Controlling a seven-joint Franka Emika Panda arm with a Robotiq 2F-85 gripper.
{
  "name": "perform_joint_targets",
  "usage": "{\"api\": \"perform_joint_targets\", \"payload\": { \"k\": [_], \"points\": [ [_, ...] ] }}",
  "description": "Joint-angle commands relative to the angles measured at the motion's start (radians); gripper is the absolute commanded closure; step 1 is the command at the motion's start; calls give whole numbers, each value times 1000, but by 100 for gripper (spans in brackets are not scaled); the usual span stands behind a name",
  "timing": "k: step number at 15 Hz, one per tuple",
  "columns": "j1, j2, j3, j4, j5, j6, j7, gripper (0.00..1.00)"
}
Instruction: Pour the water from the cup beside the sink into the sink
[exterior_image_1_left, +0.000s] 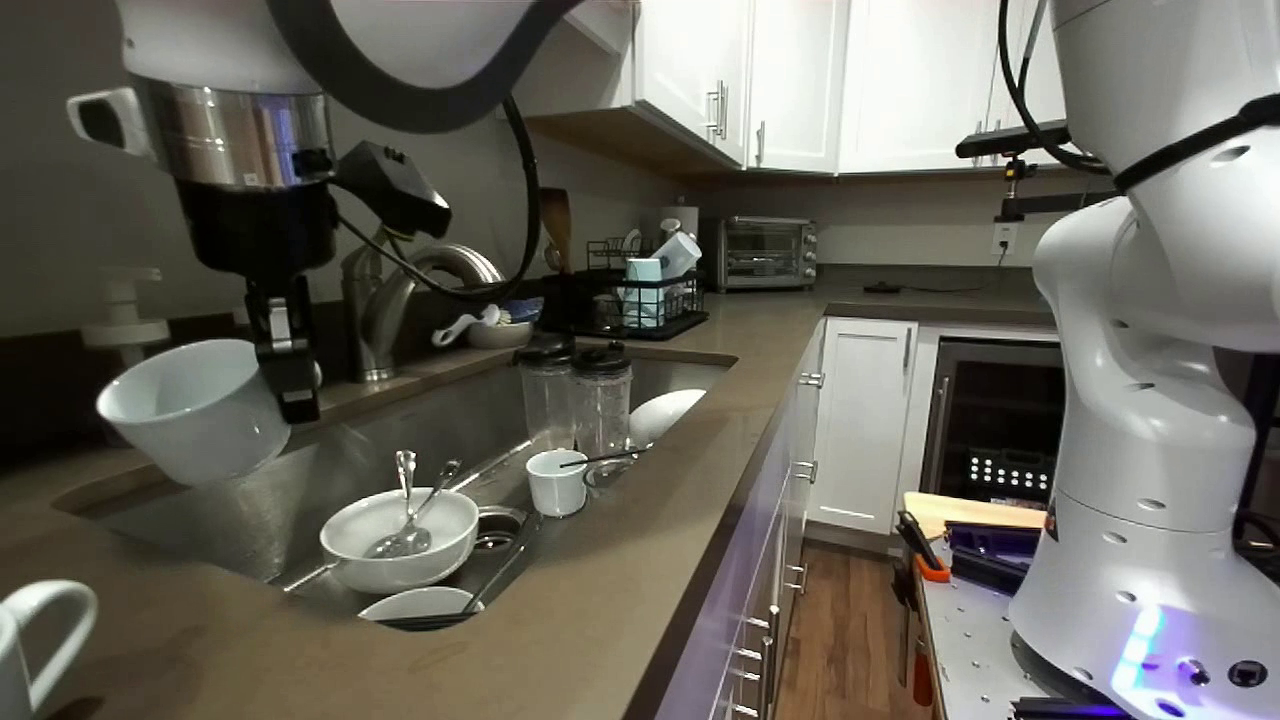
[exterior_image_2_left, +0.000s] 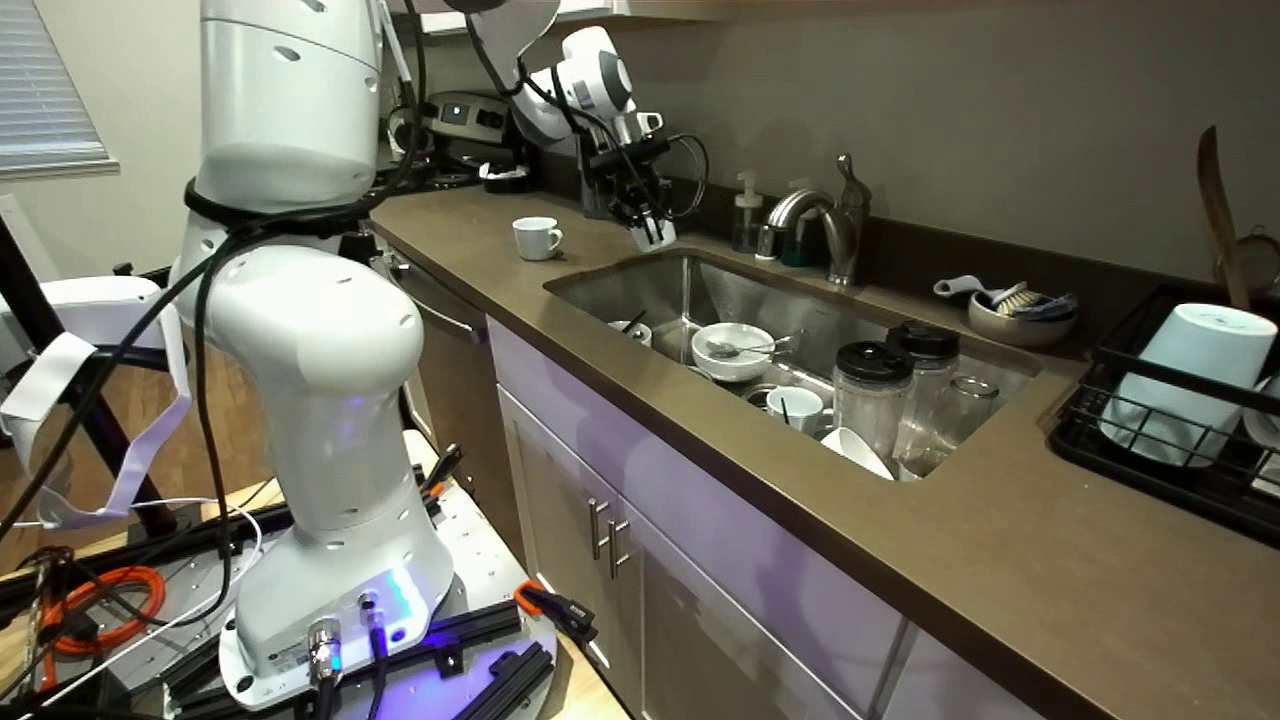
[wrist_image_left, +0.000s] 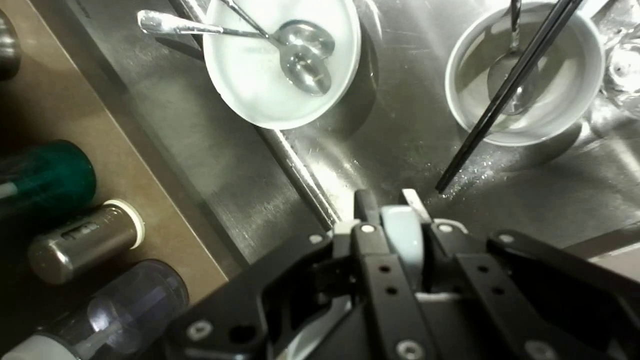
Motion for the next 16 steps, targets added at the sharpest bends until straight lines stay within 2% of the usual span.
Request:
{"api": "perform_joint_targets", "payload": {
  "k": [1,5,10,14,16],
  "points": [
    [18,-81,1,-74,15,17,2,95],
    [20,-108,6,-105,9,64,-5,95],
    [1,-88,4,-122,28,256,-43,95],
    [-17,-42,15,-118,101,373,-112,95],
    [-22,-20,26,-109,158,397,-159,95]
  ]
}}
